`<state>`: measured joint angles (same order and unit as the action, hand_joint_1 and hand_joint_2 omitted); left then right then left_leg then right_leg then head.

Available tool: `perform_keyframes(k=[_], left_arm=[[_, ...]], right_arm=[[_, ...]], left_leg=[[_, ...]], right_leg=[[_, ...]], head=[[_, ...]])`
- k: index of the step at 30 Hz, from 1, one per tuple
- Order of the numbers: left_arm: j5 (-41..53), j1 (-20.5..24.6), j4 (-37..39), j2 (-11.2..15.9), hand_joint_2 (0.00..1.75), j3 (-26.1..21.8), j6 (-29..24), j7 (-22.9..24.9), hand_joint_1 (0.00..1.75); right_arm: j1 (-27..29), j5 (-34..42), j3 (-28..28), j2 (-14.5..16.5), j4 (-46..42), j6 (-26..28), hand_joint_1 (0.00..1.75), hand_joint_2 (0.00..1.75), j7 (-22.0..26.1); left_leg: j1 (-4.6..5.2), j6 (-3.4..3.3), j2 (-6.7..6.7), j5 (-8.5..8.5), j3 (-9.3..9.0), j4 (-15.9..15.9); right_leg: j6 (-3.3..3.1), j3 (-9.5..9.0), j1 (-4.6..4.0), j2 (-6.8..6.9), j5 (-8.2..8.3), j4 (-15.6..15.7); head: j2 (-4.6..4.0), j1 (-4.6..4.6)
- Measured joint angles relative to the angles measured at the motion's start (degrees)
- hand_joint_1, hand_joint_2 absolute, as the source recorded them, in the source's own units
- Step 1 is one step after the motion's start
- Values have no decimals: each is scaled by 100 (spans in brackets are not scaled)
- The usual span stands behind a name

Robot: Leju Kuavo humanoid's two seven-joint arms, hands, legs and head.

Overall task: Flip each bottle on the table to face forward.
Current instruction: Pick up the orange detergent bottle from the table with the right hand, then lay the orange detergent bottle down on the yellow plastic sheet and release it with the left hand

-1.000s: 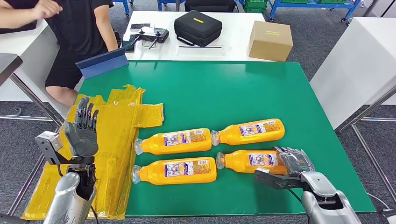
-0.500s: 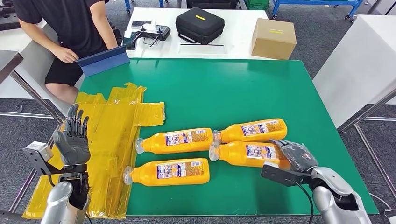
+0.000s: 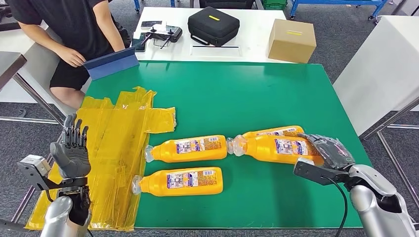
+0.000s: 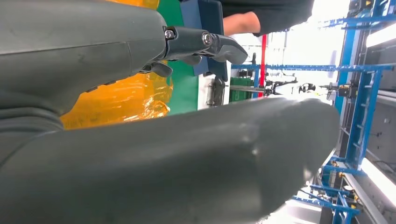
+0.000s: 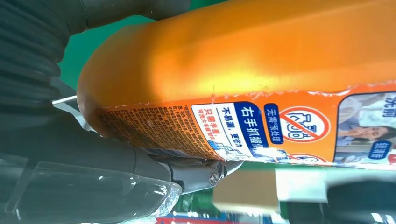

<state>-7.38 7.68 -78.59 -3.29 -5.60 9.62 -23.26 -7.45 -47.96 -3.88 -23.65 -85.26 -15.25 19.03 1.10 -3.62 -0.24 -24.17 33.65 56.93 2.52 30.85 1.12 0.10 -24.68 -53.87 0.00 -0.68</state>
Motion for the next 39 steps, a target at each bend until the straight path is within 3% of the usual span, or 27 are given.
perform_keyframes(k=[6, 19, 23, 34, 38, 39], left_arm=[[44, -13, 0, -37, 0, -3, -22, -24, 0], [116, 619, 645, -239, 0, 655, -94, -120, 0], [27, 699, 799, -279, 0, 819, -105, -169, 0], [-105, 847, 930, -302, 0, 959, -80, -199, 0], [-181, 1007, 1020, -417, 175, 1360, -185, -49, 0], [-178, 1007, 1020, -431, 175, 1424, -194, -26, 0]], right_arm=[[-442, 247, 98, 345, 14, 172, 175, 175, 166], [-2123, 959, 1182, 1934, 754, 598, 175, 175, -6], [-2315, 1139, 1410, 2138, 983, 670, 175, 175, -14], [-2575, 1457, 1625, 2327, 1347, 739, 175, 175, -51], [-3061, 1959, 2271, 2998, 2564, 1095, 175, 175, -231], [-3086, 1989, 2376, 3112, 2760, 1117, 175, 175, -250]], left_leg=[[-1, 1, 4, 8, 7, -1], [-2, 10, 0, 29, 18, 1], [-1, 10, -7, 30, 27, 2], [-1, 10, -4, 30, 32, 2], [-3, 10, -4, 31, 33, 2], [-3, 10, -5, 31, 35, 2]], right_leg=[[0, 8, -1, -3, 1, -12], [1, 31, 0, 3, 4, -31], [1, 33, 1, 11, 4, -32], [1, 37, 3, 9, 4, -32], [1, 42, 2, 10, 4, -34], [1, 44, 2, 10, 4, -34]], head=[[0, 0], [0, 0], [0, -1], [1, 0], [0, 0], [0, 0]])
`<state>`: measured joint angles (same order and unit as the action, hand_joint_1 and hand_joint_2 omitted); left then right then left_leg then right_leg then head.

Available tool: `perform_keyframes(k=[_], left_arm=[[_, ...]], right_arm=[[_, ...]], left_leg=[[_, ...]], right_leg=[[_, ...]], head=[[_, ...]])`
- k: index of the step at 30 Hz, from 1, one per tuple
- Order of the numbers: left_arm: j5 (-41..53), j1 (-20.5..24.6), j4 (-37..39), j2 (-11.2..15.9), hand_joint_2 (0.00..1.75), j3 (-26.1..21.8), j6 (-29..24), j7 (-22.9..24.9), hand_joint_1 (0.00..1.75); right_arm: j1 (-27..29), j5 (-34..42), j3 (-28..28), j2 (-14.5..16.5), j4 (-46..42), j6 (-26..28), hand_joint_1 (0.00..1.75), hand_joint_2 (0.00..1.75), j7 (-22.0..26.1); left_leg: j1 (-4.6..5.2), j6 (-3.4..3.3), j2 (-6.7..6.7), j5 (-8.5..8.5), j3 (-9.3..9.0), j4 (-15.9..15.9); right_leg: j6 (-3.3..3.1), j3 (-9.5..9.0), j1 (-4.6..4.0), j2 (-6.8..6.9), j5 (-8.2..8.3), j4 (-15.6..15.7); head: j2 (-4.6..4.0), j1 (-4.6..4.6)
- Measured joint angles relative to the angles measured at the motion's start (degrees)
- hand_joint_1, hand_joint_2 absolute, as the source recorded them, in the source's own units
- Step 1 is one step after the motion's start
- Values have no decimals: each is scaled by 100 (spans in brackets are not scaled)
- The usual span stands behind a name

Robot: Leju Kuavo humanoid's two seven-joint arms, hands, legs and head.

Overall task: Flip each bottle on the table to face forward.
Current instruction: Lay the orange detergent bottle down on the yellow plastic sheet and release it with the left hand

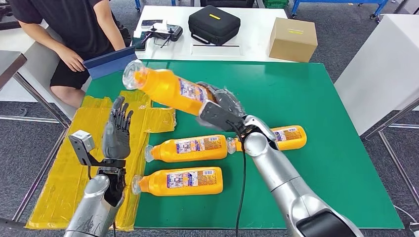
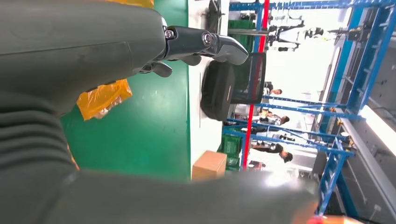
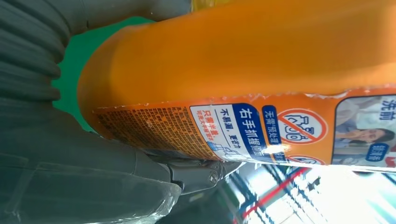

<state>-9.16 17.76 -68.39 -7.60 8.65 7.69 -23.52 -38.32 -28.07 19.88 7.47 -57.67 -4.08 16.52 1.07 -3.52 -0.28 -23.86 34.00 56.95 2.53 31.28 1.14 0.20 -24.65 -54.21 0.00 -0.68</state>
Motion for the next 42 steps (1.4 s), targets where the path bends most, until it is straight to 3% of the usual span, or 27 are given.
perform_keyframes(k=[12, 26, 42], left_arm=[[7, -22, -85, -30, 175, 173, -48, 118, 0], [-108, -49, -289, -133, 175, 342, 12, 336, 0], [-655, 84, -315, -388, 175, 489, 368, 603, 0]], right_arm=[[-93, 80, 240, 280, 623, 14, 175, 175, -47], [-118, 111, 277, 368, 840, 133, 175, 175, -235], [-485, -92, 428, 825, 1455, 307, 175, 175, -454]], left_leg=[[2, -1, -1, 1, 4, 1], [2, -1, 1, 1, 5, 1], [1, -1, 1, 1, 5, 1]], right_leg=[[0, 3, 3, 0, 0, 1], [0, 6, 3, -1, 0, 0], [0, 7, 3, -1, 0, 0]], head=[[0, -1], [0, -1], [0, -1]])
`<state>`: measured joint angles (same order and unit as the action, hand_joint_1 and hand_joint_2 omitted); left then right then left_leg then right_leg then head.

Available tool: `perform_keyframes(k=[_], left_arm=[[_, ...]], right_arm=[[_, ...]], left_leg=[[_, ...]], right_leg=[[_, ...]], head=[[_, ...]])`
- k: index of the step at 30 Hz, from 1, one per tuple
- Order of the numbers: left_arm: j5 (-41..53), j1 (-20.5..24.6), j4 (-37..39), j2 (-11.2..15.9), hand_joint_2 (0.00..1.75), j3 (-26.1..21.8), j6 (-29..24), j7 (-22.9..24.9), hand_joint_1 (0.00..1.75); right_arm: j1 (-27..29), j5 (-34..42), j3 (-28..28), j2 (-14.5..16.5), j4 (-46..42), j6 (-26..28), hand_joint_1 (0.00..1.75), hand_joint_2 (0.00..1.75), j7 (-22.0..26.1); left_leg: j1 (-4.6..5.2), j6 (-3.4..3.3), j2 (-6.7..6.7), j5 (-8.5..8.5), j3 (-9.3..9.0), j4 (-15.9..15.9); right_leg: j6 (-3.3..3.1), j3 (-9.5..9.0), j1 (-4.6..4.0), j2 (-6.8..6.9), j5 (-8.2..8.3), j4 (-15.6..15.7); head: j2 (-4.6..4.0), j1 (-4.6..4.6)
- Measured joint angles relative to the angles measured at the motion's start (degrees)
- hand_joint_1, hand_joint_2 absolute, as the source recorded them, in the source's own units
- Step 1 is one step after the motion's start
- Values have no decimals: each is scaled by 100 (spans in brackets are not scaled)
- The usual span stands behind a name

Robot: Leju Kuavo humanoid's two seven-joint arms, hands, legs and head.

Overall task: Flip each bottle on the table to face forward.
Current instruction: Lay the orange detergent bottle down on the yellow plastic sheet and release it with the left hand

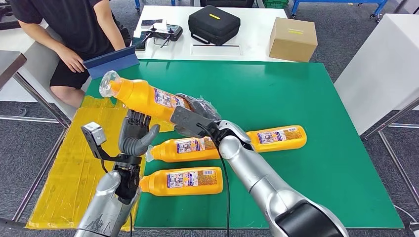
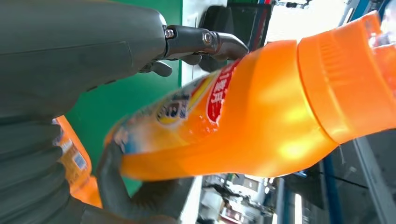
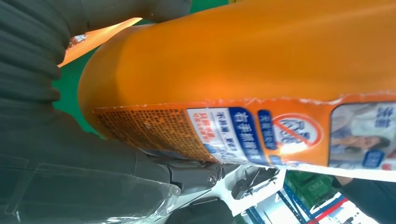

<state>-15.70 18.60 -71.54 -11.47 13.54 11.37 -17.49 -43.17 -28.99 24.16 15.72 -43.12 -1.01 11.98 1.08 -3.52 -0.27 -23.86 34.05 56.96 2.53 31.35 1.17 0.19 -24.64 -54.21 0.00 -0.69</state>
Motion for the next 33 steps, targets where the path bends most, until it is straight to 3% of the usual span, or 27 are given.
perform_keyframes(k=[9, 26, 30, 33], left_arm=[[-355, 288, 170, -42, 175, -11, 39, 133, 0], [-409, 351, 397, -25, 175, -171, -198, 135, 0], [-406, 300, 379, -7, 175, -180, -215, 154, 174], [-405, 222, 285, 12, 175, -194, -210, 182, 175]], right_arm=[[-205, 35, 504, 326, 605, 126, 175, 175, -258], [-204, 968, 2148, 349, 773, 464, 175, 175, -791], [-204, 979, 2313, 344, 768, 510, 175, 175, -850], [-201, 983, 2391, 343, 764, 511, 175, 175, -889]], left_leg=[[-1, 1, 1, 1, 0, 0], [-1, 1, 2, 1, 1, 0], [-1, 1, 3, 1, 1, 0], [-1, 1, 3, 1, 1, 0]], right_leg=[[0, 1, 0, 0, 0, -1], [0, 4, 0, -2, 0, 0], [0, 4, 0, -2, 0, -1], [0, 4, 1, -3, 0, 0]], head=[[0, -1], [0, 1], [0, -1], [0, -1]])
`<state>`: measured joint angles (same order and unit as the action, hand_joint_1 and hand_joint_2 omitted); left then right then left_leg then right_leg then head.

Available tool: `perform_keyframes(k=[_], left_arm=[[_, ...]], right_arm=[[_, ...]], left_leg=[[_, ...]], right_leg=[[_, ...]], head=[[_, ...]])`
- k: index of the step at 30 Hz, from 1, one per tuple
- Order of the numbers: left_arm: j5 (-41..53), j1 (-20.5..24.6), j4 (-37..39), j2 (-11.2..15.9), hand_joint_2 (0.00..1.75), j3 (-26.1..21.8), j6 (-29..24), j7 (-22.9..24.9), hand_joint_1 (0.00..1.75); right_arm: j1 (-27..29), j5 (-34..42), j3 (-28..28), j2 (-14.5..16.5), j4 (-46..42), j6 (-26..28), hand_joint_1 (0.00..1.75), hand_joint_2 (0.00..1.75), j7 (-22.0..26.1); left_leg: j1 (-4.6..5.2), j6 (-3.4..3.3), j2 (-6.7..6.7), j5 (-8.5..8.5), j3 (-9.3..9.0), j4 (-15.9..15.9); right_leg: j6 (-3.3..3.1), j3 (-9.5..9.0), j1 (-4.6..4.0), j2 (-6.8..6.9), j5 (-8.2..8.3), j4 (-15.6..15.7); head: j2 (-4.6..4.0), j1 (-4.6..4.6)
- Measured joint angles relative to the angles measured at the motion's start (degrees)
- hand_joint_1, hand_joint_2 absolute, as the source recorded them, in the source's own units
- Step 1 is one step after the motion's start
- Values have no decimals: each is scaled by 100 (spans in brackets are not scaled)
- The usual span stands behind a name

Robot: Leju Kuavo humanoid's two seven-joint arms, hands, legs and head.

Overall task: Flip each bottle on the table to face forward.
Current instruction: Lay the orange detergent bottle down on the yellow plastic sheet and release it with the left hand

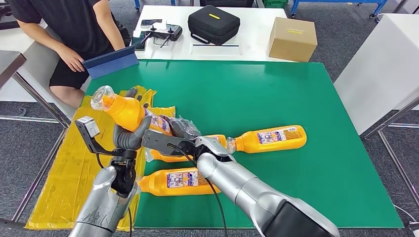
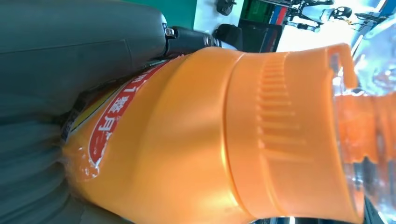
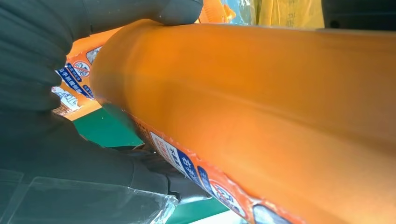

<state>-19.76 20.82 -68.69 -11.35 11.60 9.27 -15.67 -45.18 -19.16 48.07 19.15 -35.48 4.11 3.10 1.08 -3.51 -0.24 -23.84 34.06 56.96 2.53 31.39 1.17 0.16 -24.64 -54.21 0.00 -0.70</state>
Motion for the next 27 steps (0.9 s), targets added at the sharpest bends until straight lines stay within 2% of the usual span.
perform_keyframes(k=[27], left_arm=[[-2, -388, -619, 79, 175, -133, 0, 126, 175]], right_arm=[[11, 133, 362, 9, -228, -22, 175, 175, -199]], left_leg=[[0, 0, 0, 0, 0, 0]], right_leg=[[0, 2, 0, 0, 0, 0]], head=[[0, 1]])
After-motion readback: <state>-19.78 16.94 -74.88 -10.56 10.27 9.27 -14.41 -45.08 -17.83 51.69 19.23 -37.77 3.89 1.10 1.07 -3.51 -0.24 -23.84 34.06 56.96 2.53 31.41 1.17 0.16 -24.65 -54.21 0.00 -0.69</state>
